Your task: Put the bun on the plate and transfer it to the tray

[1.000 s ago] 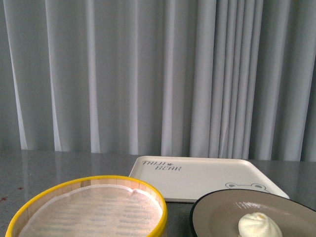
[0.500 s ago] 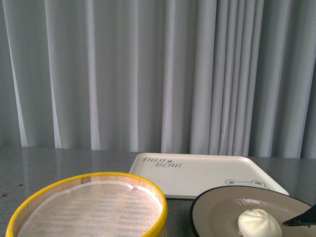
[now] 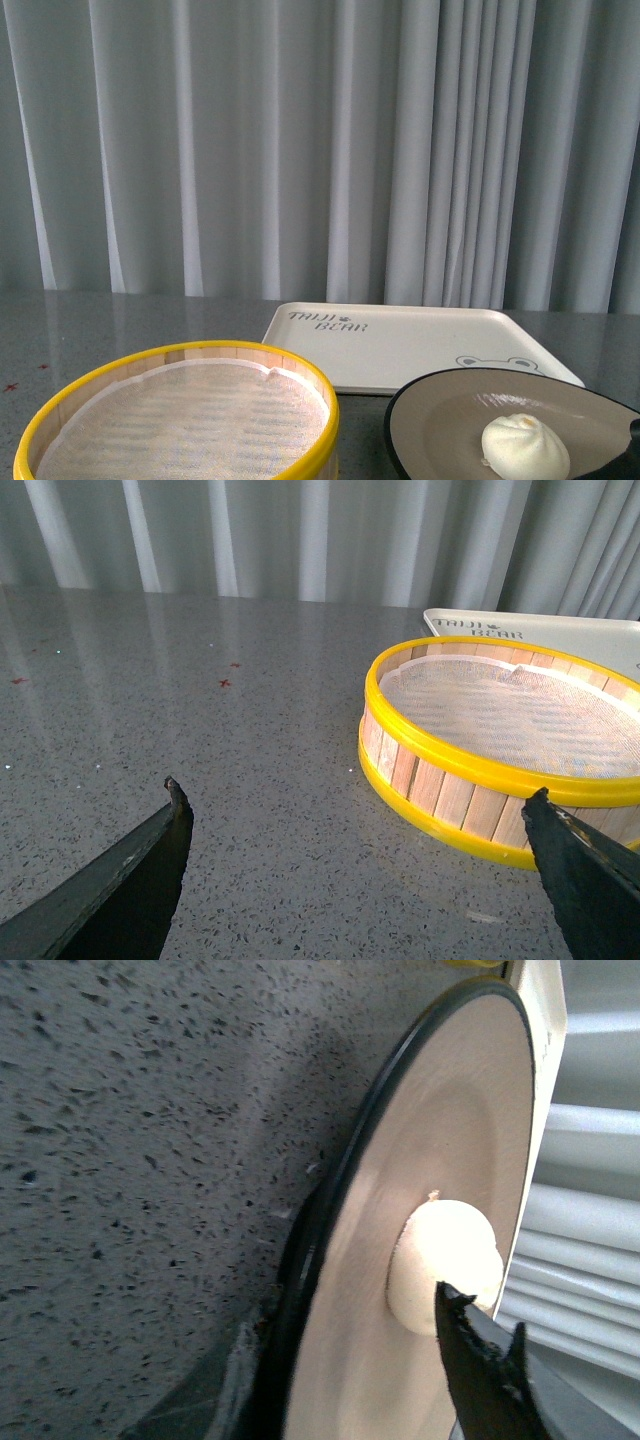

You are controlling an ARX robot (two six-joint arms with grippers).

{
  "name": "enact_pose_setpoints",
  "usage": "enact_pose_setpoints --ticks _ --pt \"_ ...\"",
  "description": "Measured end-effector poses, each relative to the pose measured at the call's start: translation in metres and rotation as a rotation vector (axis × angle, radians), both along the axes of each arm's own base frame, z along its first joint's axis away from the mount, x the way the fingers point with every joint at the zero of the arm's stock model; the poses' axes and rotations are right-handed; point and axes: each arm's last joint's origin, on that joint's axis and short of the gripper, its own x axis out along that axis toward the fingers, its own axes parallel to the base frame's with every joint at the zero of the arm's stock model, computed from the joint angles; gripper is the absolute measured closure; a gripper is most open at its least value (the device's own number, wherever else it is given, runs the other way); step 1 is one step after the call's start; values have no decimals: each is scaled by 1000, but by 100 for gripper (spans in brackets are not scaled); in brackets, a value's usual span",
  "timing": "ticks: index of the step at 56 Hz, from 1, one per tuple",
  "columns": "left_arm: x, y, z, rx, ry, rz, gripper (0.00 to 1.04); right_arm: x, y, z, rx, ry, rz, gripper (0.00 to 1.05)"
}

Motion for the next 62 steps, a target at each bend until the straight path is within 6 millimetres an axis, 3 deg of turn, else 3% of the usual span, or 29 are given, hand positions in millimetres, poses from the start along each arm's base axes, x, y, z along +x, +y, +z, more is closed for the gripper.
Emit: enact_pose_setpoints --ticks 9,16,33,46,53,62 --pt "0 0 0 0 0 0 7 -9 -3 -5 -21 5 -19 88" --pt "0 0 0 0 0 0 7 -10 -7 2 -25 -54 -40 102" --pt "0 0 0 0 0 0 7 -3 -20 11 -39 -166 -111 102" --pt "0 0 0 0 0 0 7 13 -31 43 -84 -257 -64 102" --pt "0 0 0 0 0 0 7 41 -42 63 -69 -330 -40 102" --pt "0 0 0 0 0 0 7 87 -60 55 -85 -306 -31 102"
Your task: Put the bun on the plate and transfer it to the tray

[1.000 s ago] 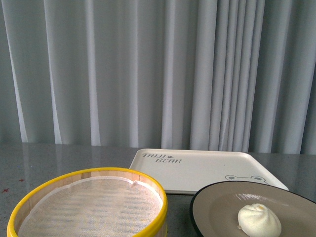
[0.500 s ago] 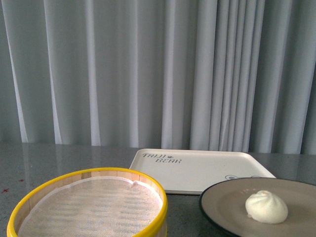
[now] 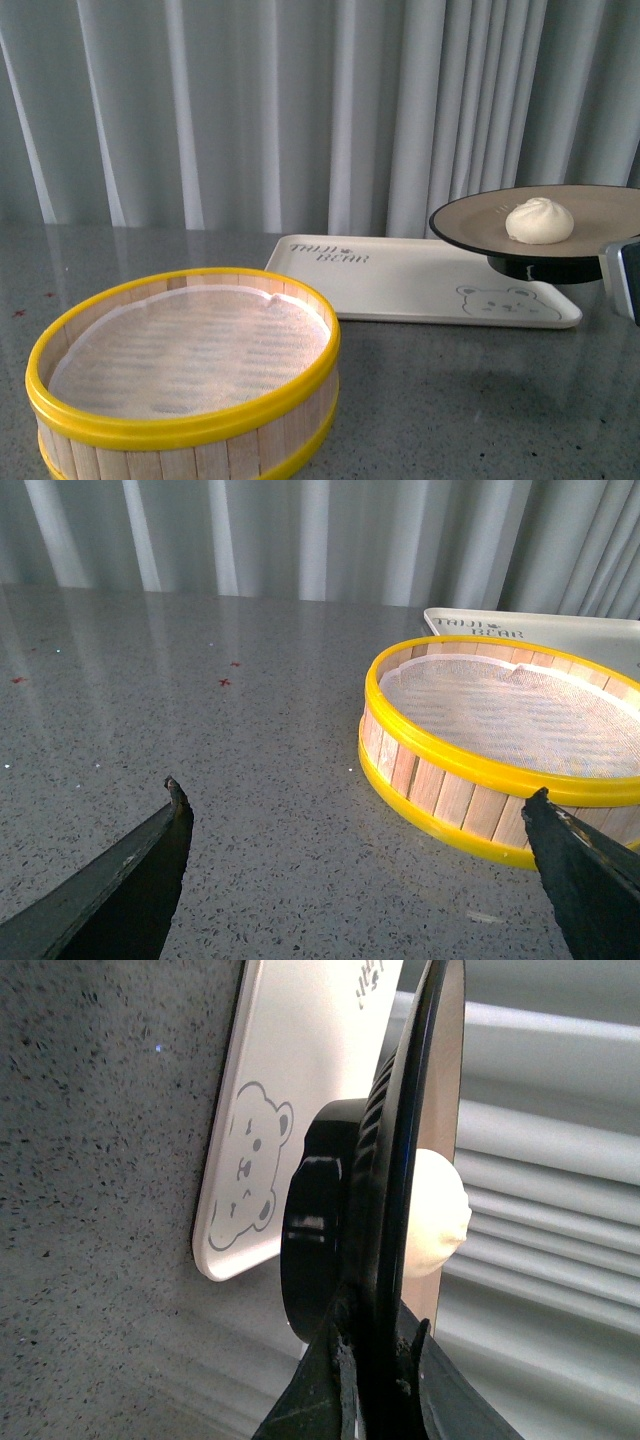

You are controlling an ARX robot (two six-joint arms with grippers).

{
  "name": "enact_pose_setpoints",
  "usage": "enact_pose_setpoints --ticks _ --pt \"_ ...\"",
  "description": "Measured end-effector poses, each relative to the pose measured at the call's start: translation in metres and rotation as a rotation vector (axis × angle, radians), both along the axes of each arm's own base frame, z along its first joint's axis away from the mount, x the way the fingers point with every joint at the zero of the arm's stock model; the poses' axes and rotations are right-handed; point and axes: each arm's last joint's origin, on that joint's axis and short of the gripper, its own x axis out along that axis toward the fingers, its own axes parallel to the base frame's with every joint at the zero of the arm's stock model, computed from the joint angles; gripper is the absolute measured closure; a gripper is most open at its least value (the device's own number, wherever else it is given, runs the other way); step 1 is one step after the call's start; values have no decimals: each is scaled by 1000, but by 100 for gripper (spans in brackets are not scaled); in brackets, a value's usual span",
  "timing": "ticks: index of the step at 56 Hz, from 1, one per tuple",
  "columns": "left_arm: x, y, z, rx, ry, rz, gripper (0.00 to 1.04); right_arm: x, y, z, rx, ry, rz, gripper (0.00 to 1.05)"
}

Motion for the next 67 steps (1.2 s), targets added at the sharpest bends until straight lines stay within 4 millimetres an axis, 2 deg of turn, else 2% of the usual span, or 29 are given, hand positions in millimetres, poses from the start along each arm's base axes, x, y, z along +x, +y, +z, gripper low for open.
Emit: enact_pose_setpoints --ticks 17,27,43,55,67 --pt "0 0 0 0 0 0 7 69 -3 -4 4 0 22 102" --pt "0 0 0 0 0 0 7 91 2 -18 16 16 44 102" --pt "0 0 0 0 0 0 7 112 16 -41 28 59 72 102" --pt "0 0 0 0 0 0 7 121 32 -52 24 70 85 102" --pt "0 0 0 0 0 0 7 125 36 -57 35 64 78 102"
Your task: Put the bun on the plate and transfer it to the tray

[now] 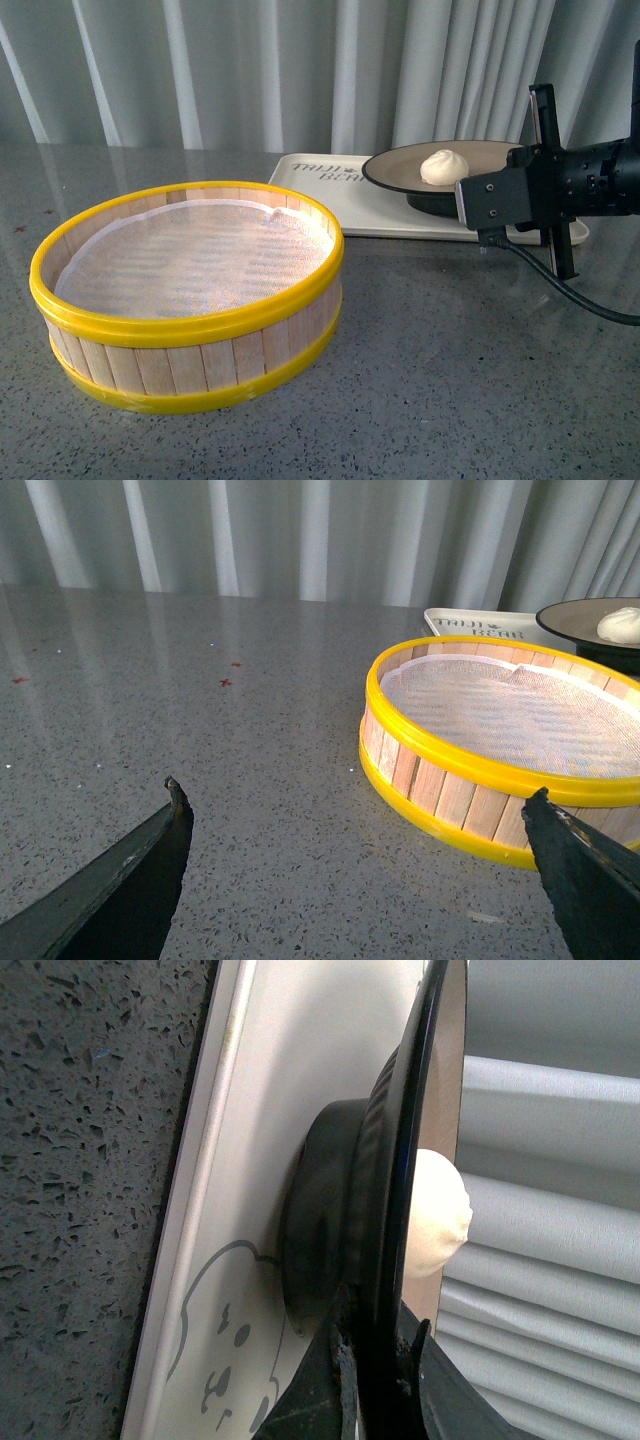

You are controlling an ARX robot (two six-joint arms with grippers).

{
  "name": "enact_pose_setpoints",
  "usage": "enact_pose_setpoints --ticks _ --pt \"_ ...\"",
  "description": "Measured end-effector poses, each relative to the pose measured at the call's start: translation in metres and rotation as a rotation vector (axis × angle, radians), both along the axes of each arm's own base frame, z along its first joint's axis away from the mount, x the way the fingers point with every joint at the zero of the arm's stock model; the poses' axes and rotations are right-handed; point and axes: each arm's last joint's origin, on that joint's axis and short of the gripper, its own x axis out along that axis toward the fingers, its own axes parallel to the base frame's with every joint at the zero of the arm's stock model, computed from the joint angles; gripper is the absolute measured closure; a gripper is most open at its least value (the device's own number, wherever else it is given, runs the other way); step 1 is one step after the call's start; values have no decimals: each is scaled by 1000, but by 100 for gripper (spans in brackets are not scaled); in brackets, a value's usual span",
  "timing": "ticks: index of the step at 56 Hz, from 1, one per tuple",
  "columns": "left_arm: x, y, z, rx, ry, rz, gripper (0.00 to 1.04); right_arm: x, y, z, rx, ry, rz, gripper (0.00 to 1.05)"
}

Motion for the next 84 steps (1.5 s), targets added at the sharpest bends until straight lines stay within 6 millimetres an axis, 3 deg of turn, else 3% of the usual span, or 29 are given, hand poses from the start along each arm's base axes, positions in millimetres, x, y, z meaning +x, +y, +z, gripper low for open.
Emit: enact_pose_setpoints --ticks 16,32,44,51,56,61,66,75,84 --pt "0 0 0 0 0 0 7 -6 -1 -8 31 29 -50 102" --pt "0 0 0 0 0 0 7 -32 -5 -4 81 46 -81 58" --pt "0 0 0 0 0 0 7 -68 4 43 218 -66 -130 25" --pt "0 0 0 0 0 0 7 -108 10 86 441 -134 -237 7" --pt "0 0 0 0 0 0 7 -120 10 107 568 -164 -240 9" --pt "0 0 0 0 0 0 7 -120 9 105 630 -144 -283 10" --pt "0 0 0 0 0 0 7 -130 4 87 928 -102 -505 25" --pt "0 0 0 0 0 0 7 -165 -7 65 1448 29 -591 53" --pt "0 0 0 0 0 0 7 -196 -17 46 1594 74 -603 81"
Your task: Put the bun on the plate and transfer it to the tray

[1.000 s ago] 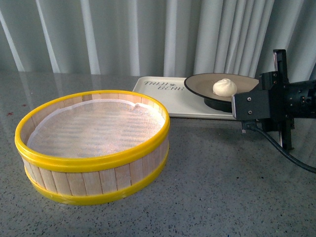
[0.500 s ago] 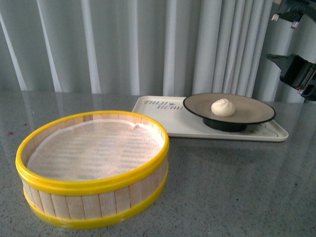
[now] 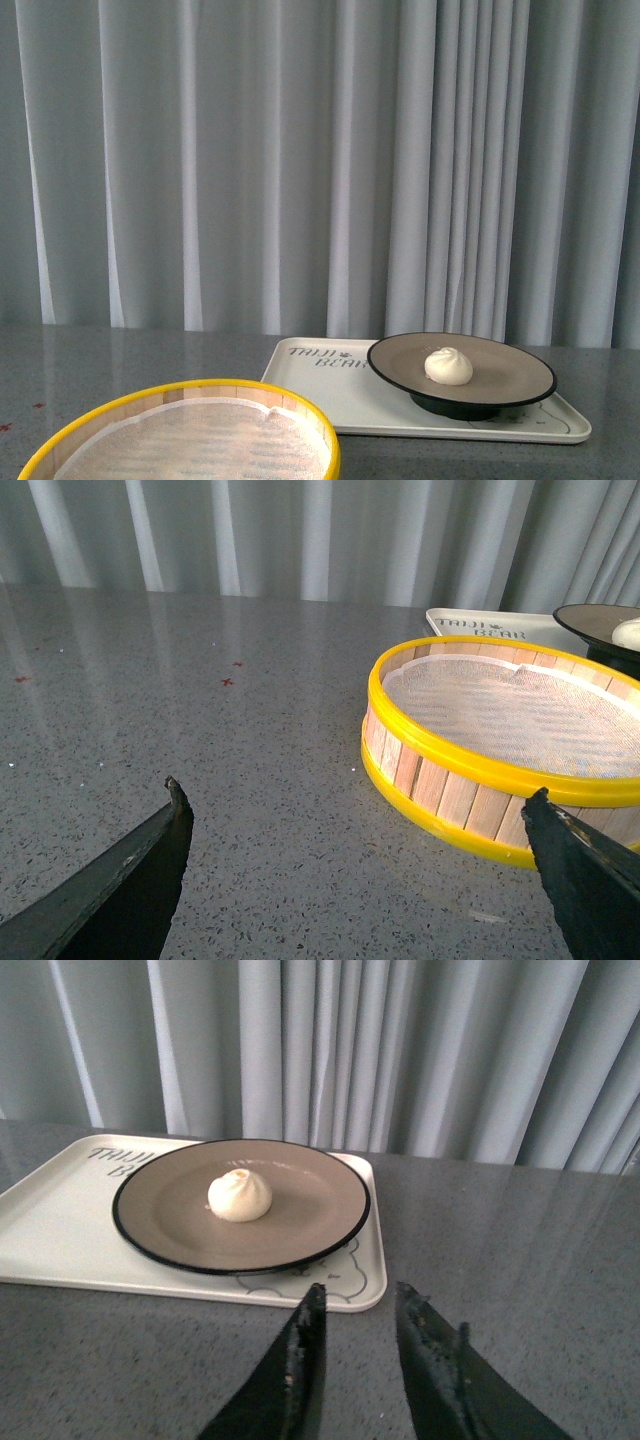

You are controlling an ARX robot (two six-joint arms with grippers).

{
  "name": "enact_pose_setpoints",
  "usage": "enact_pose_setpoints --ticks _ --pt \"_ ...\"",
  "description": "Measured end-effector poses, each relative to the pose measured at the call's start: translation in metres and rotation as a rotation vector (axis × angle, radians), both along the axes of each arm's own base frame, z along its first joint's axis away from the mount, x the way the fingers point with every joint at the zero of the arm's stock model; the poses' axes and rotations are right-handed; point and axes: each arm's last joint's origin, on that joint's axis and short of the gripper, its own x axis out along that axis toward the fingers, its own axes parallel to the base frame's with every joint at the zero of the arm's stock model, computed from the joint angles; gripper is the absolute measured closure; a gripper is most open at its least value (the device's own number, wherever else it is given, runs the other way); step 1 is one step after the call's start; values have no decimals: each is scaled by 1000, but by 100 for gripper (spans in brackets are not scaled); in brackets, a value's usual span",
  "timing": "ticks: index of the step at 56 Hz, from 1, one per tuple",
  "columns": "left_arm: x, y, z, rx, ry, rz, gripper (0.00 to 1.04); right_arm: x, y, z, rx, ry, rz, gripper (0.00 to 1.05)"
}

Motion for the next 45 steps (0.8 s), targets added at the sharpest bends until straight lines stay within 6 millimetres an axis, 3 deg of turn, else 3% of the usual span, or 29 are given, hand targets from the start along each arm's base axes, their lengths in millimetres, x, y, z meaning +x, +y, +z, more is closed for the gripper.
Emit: enact_pose_setpoints --ticks 8,22,45 --pt "0 0 0 0 0 0 7 -23 -5 -15 25 12 0 103" --pt "0 0 0 0 0 0 7 -59 -19 -32 39 7 -5 103" --pt "0 0 0 0 0 0 7 -91 -19 -45 40 10 -1 103"
